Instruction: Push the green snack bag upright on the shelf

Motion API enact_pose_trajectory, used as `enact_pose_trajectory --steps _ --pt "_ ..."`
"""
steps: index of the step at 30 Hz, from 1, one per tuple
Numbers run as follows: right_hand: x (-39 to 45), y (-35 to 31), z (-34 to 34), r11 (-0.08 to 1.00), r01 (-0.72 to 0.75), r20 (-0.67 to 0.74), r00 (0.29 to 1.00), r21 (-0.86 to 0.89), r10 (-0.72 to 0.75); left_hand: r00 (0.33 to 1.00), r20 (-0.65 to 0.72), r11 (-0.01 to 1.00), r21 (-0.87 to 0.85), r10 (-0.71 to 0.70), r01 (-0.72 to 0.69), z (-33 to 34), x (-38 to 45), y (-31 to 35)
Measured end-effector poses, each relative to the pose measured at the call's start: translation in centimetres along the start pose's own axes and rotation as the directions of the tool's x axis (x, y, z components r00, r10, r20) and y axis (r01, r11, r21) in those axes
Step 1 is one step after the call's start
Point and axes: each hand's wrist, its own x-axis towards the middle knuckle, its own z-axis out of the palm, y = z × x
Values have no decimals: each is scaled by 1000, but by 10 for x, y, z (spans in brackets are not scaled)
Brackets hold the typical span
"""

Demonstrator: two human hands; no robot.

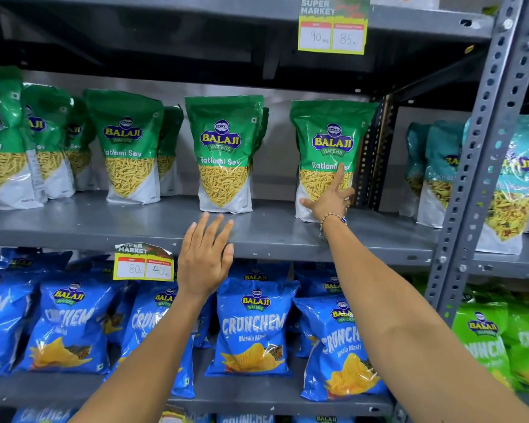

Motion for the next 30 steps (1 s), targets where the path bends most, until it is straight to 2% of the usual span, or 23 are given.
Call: enact_pose_trajectory --steps 9,30 --pt "-22 0 -16 998 8 -10 1000 64 -8 999 48 1000 -14 -10 11 -3 0 1" --pt "-68 2 -47 997 82 -66 995 10 -81 996 91 999 -38 -22 26 -5 -1 1"
